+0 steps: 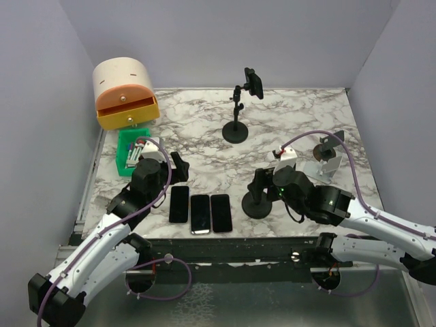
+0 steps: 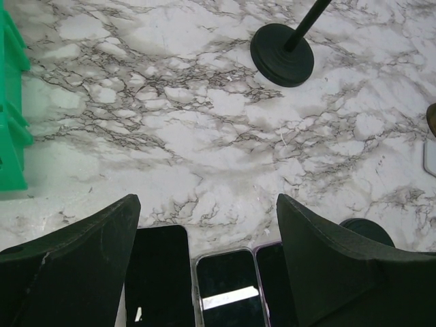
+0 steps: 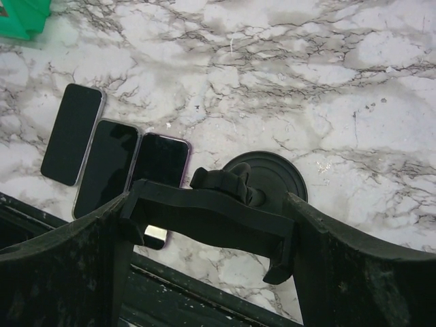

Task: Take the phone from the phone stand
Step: Pick up the phone stand at the center of the board.

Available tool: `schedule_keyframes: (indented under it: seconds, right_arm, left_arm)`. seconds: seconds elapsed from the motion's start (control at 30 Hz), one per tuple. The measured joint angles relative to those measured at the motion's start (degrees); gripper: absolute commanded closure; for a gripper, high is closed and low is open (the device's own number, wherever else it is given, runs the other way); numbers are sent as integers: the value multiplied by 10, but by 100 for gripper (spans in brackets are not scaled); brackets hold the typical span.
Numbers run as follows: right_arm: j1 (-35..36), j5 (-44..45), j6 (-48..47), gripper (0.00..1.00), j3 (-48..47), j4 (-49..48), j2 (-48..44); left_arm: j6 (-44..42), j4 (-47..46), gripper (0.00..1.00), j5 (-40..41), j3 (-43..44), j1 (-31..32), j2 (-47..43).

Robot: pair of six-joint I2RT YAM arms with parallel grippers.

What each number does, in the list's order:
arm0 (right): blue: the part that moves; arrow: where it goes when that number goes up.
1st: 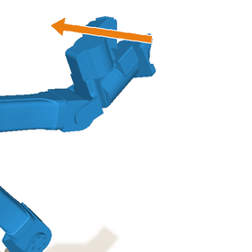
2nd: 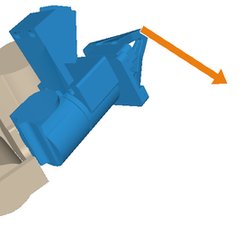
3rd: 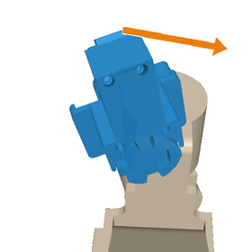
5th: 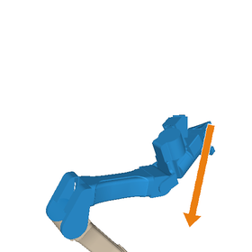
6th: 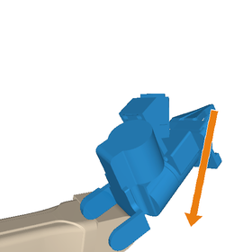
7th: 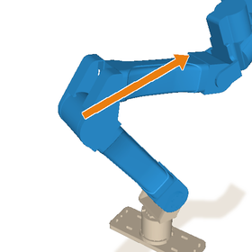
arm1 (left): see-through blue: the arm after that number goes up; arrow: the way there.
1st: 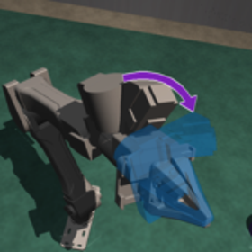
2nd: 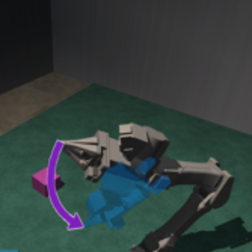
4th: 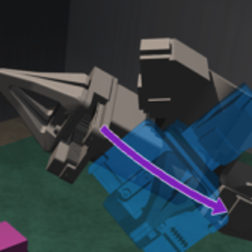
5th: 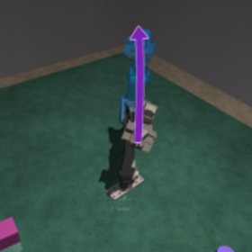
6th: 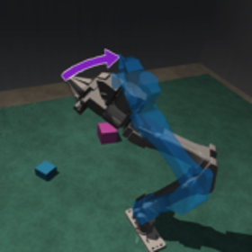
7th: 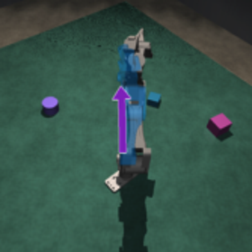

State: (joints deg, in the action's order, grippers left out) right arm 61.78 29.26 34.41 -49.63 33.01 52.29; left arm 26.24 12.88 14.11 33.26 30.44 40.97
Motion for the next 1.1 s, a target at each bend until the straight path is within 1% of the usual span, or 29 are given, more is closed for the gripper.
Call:
schedule_keyframes:
  seconds: [0.07,0.1,0.3,0.43,0.53,0.6,0.7,0.83,0.97,1.1]
  right_arm:
    - [0,2,0,45,0,2,-1]
    - [0,3,0,47,0,2,-1]
    - [0,30,-9,49,-10,7,-2]
    - [0,93,-44,50,-65,7,11]
    - [-17,130,-80,53,-101,-23,38]
    - [-59,128,-97,54,-106,-51,59]
    - [-150,112,-113,56,-100,-93,91]
    - [-258,97,-136,56,-72,-157,109]
    - [-321,85,-152,57,-71,-235,141]
    - [-368,66,-157,57,-114,-301,225]
  left_arm:
    - [0,0,18,1,0,0,0]
    - [0,0,18,1,0,0,0]
    - [0,0,18,1,0,0,-4]
    - [0,0,18,1,-1,0,-14]
    - [0,-1,18,0,-2,0,-21]
    - [2,-2,18,-2,-3,0,-24]
    - [6,-3,18,-8,-4,0,-30]
    - [12,-10,18,-22,-9,0,-42]
    - [16,-12,18,-34,-10,0,-50]
    - [16,-13,19,-43,-10,0,-59]
